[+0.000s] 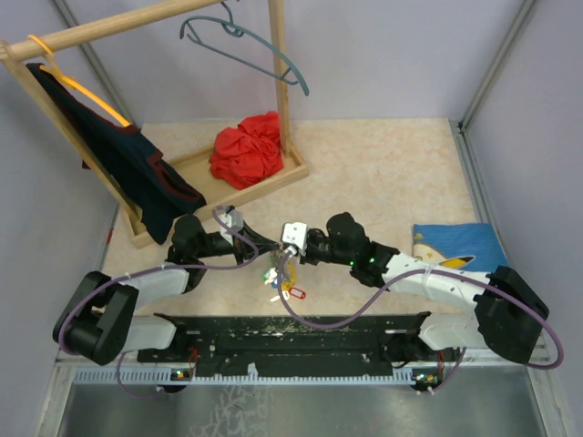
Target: Put the keys on the keyring
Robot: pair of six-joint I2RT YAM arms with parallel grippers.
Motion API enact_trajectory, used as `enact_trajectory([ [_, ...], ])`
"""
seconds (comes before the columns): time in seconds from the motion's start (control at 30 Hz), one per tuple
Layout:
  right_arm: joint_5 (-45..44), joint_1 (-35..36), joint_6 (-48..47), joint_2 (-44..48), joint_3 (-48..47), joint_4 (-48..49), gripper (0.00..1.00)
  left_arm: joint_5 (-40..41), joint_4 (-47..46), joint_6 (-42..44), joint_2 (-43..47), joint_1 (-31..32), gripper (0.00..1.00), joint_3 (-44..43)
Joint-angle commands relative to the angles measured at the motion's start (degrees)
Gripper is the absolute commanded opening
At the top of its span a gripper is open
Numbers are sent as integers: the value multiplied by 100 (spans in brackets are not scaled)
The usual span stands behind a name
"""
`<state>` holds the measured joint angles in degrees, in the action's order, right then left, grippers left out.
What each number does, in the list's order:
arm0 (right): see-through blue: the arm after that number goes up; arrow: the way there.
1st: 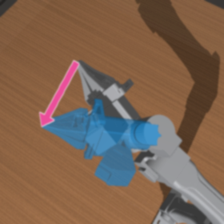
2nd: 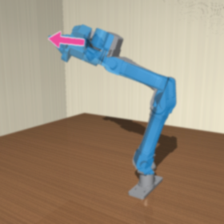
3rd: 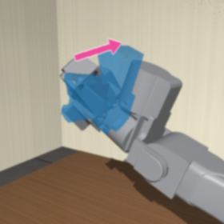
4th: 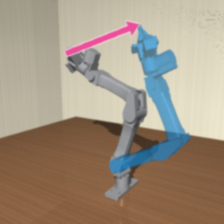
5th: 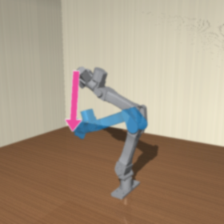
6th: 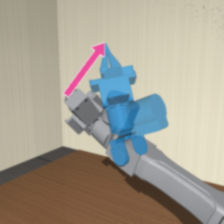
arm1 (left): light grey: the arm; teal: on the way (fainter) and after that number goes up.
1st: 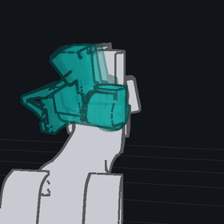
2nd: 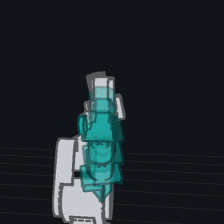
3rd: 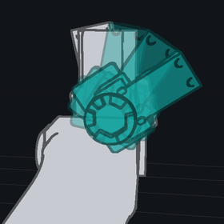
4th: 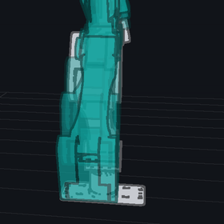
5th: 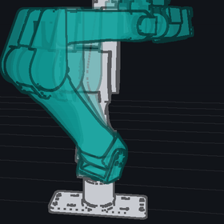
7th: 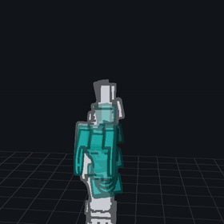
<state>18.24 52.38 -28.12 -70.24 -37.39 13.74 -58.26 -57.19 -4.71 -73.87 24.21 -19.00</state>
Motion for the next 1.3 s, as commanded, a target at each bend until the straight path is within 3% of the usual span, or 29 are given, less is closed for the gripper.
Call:
enact_trajectory([
  [0.0, -40, 53, 96, 166, -36, 539, 9, -254, -330, -8, 80, -15, 0, -55],
  [0.07, -54, 53, 97, 129, -60, 534, 8, -286, -356, -36, 73, -6, 0, -52],
  [0.13, -50, 49, 92, 87, -66, 515, 0, -299, -387, -62, 92, -9, 0, -44],
  [0.47, 203, 89, -115, -161, -325, -172, 0, 88, -591, -215, 208, -5, 0, 37],
  [0.67, -238, 297, -296, -484, -442, -294, 0, 241, -921, -391, 211, -4, 0, 131],
  [0.87, -671, 299, -458, -248, -537, -384, 0, 354, -1031, -259, 177, -12, 0, 262],
  [0.9, -703, 301, -524, -201, -603, -486, 0, 366, -1011, -201, 181, -12, 2, 279],
  [0.97, -728, 305, -635, -97, -732, -677, 0, 360, -889, -95, 205, -16, 24, 279],
  [1.03, -728, 304, -727, -49, -840, -834, 0, 315, -673, 37, 243, -15, 34, 233],
  [1.27, -572, 306, -867, -90, -1138, -1232, 0, 237, -53, 414, 417, -22, 50, 128],
])
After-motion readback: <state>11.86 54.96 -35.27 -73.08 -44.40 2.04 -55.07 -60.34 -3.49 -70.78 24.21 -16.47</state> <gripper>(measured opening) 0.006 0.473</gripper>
